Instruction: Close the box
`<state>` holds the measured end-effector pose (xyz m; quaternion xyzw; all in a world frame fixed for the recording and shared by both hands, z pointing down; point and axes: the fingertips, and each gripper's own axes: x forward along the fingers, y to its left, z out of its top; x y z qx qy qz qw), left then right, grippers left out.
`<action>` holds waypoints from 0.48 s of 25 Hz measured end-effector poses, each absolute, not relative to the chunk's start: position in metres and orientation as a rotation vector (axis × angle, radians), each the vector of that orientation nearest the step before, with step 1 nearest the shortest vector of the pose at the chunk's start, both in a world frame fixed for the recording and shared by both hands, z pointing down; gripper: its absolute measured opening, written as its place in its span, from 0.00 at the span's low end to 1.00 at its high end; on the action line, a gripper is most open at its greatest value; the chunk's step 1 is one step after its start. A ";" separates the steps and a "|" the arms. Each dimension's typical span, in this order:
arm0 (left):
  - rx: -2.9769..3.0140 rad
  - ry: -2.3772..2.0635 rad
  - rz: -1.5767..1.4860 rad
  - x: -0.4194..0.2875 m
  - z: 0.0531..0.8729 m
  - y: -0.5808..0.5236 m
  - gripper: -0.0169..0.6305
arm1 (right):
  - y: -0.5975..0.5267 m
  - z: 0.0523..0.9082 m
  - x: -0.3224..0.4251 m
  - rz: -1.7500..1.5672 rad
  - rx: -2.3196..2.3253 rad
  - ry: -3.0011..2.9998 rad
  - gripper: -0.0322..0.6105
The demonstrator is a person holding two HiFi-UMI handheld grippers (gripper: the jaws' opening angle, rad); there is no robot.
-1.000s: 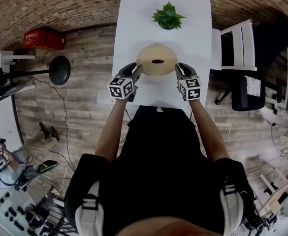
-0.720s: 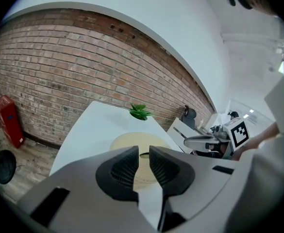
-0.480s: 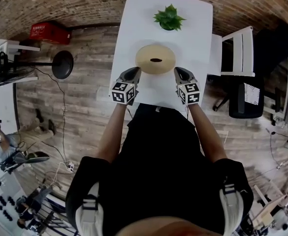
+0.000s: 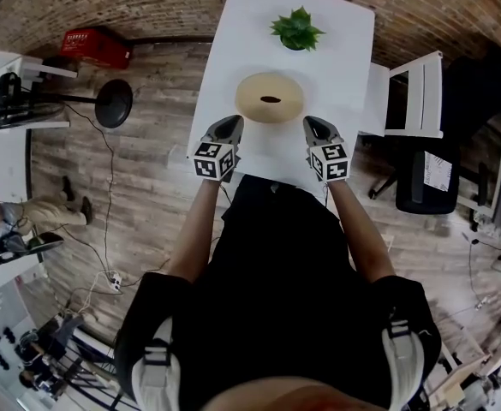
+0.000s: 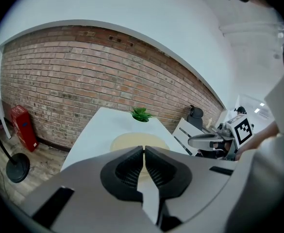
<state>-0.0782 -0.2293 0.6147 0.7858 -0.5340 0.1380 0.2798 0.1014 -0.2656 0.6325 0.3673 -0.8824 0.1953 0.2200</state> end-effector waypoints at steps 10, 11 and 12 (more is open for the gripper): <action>2.084 -1.506 0.328 -0.062 0.602 -0.203 0.07 | -0.253 0.625 0.111 0.506 0.959 -2.487 0.05; 2.082 -1.509 0.327 -0.061 0.602 -0.200 0.07 | -0.251 0.624 0.111 0.503 0.956 -2.487 0.05; 2.080 -1.512 0.326 -0.061 0.602 -0.197 0.07 | -0.249 0.624 0.111 0.501 0.954 -2.487 0.05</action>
